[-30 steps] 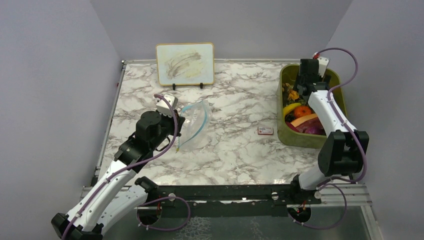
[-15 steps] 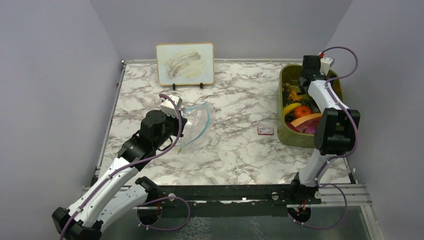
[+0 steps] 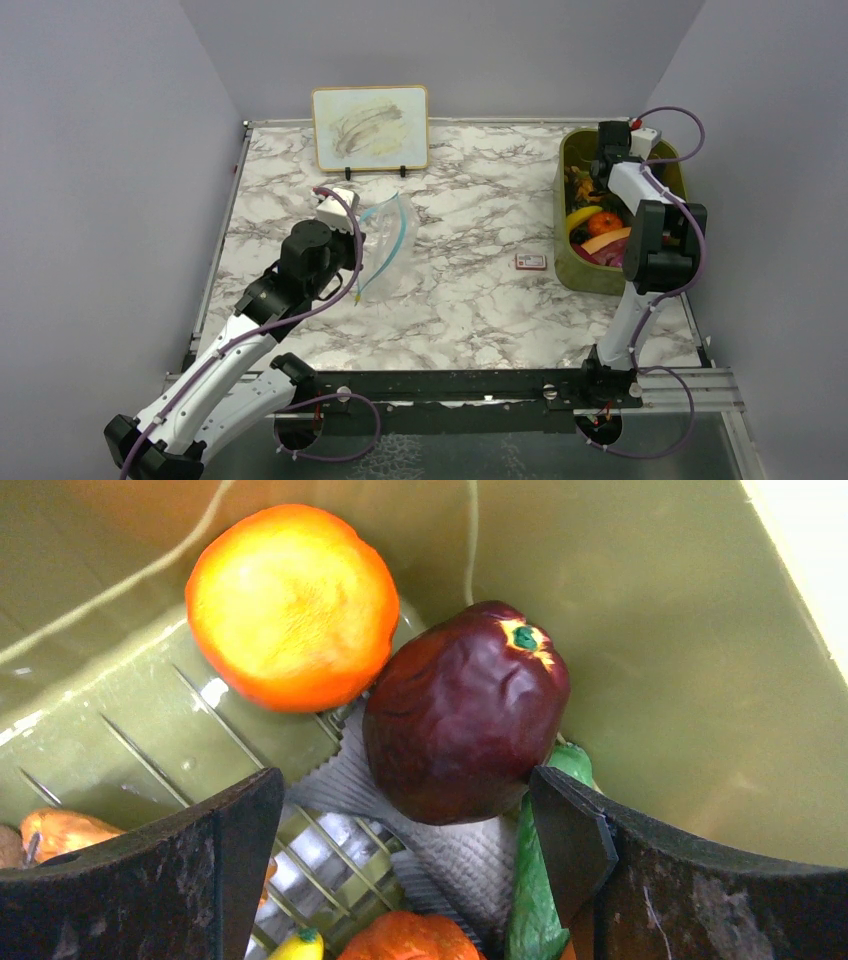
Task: Place the food in the zip-top bag and seal the zipper
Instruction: Pick up the fake fruit from the bin.
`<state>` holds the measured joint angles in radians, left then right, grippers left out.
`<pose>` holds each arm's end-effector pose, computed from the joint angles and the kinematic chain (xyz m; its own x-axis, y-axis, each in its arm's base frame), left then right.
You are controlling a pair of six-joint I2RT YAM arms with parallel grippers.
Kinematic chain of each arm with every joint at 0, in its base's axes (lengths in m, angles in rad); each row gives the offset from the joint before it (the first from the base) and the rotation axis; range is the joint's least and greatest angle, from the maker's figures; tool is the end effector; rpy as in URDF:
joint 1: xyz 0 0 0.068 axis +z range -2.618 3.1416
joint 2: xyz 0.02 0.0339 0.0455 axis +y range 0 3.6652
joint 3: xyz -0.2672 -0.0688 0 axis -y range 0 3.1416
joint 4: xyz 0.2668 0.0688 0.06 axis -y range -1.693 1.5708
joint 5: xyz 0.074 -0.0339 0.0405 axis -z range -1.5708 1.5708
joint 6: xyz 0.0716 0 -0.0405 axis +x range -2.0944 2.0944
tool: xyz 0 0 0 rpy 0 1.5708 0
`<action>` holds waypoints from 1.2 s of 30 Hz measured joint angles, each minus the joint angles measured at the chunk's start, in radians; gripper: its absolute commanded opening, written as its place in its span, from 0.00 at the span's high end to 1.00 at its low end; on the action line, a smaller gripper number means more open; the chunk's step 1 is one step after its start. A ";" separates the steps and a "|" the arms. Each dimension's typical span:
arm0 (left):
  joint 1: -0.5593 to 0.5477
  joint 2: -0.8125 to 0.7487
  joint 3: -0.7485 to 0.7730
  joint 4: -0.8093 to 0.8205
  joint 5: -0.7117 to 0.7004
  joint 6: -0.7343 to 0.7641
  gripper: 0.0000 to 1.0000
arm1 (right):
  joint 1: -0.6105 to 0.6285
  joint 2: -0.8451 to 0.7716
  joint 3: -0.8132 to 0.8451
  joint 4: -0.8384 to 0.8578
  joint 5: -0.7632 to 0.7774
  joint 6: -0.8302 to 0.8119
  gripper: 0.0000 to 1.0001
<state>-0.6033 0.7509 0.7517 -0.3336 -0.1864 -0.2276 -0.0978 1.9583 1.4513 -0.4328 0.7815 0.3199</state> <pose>0.1952 -0.1183 0.3089 -0.3553 -0.0244 -0.9344 0.3419 0.9270 -0.1543 0.4499 -0.0948 0.1830 -0.6110 0.2842 -0.7389 0.7111 0.6073 -0.3543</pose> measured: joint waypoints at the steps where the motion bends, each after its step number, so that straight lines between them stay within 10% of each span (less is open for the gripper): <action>1: 0.001 0.000 0.000 0.000 -0.008 0.002 1.00 | -0.001 0.000 -0.003 0.010 0.003 0.003 0.05; 16: 0.026 0.041 0.000 0.005 -0.031 0.007 1.00 | -0.042 0.011 -0.058 0.097 0.029 -0.003 0.01; 25: 0.026 0.049 0.000 0.010 -0.026 0.008 1.00 | -0.042 0.043 -0.062 0.105 0.028 -0.023 0.33; 36: 0.028 0.048 0.000 0.011 -0.004 0.006 1.00 | -0.042 -0.023 -0.079 0.072 -0.064 -0.021 0.38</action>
<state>-0.5751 0.7994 0.7521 -0.3222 -0.1905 -0.2211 -0.1398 1.9354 1.3720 -0.3611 0.7177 0.2985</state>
